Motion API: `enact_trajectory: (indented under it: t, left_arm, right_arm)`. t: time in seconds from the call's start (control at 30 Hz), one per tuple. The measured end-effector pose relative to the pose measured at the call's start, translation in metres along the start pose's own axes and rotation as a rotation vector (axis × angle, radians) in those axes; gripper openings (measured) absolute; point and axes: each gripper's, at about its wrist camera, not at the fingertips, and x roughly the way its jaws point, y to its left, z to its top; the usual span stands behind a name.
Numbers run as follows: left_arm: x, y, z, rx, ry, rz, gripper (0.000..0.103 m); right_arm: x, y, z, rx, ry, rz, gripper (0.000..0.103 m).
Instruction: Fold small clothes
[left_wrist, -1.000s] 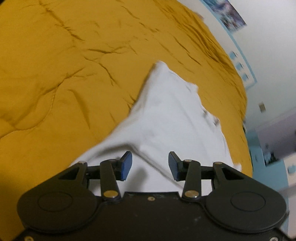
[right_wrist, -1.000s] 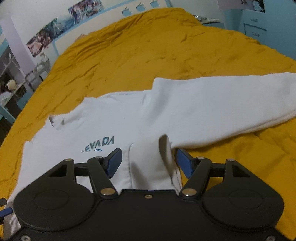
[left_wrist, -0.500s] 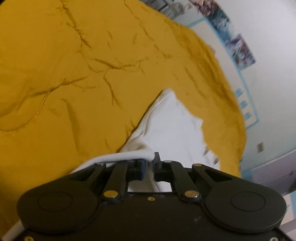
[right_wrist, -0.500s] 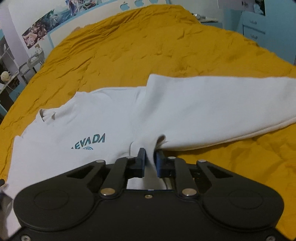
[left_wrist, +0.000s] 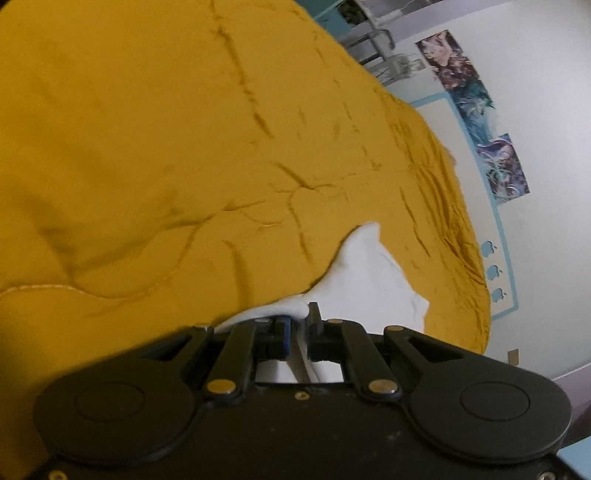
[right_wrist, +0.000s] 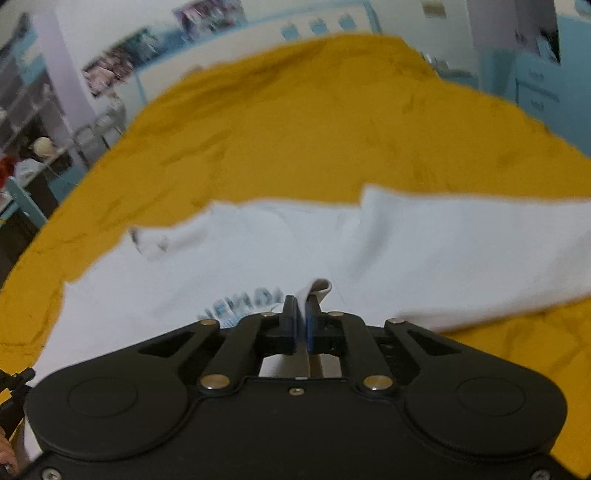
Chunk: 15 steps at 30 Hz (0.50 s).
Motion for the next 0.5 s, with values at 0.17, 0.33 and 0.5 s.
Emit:
enact_trajectory:
  t: [0.17,0.33,0.5]
  left_arm:
    - [0.000,-0.001,0.000,0.003,-0.011,-0.026,0.005]
    - [-0.003,-0.001,0.000,-0.029,0.022,-0.016,0.006]
    - [-0.013,-0.005,0.003,0.052,0.036,-0.015,0.028]
  right_arm:
    - [0.017,-0.029,-0.025,0.068,0.088,0.001,0.005]
    - [0.005,-0.035,-0.035,0.107,0.117,-0.009,0.013]
    - [-0.012,-0.043,-0.043,0.203,0.146,0.109,0.054]
